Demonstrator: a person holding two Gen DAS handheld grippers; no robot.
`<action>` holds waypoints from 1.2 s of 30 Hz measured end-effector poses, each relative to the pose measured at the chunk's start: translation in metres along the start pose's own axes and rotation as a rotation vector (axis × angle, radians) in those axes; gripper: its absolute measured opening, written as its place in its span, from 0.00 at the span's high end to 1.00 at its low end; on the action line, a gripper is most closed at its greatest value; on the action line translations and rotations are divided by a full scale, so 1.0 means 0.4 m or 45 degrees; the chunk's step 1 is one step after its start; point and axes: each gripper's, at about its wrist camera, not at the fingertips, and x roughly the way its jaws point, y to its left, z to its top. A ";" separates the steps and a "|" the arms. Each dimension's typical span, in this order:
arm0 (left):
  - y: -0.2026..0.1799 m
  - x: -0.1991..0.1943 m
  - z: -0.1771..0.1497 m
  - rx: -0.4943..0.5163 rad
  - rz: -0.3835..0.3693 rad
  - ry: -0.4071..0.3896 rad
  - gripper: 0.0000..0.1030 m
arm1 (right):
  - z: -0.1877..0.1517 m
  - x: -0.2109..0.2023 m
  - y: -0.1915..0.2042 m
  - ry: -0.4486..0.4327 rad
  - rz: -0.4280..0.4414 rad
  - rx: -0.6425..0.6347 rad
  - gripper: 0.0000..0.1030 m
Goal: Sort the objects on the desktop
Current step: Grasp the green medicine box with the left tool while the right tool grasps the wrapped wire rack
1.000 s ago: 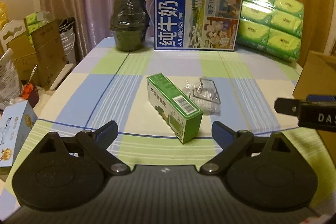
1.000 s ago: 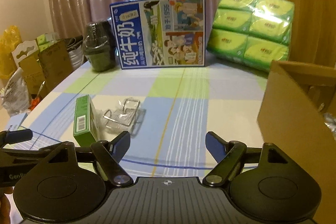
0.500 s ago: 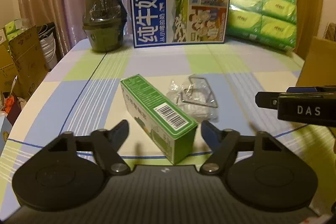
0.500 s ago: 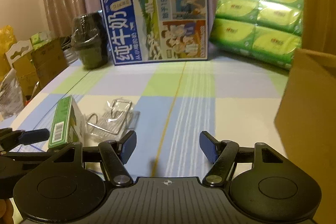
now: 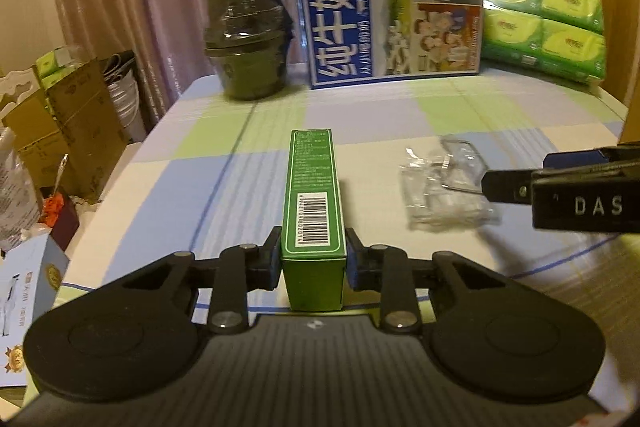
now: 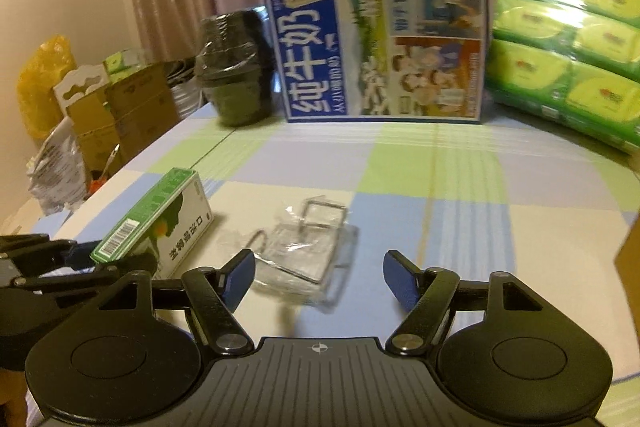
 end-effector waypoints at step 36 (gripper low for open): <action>0.025 0.013 -0.006 -0.011 -0.018 0.002 0.75 | -0.037 0.028 0.045 0.053 -0.054 -0.115 0.44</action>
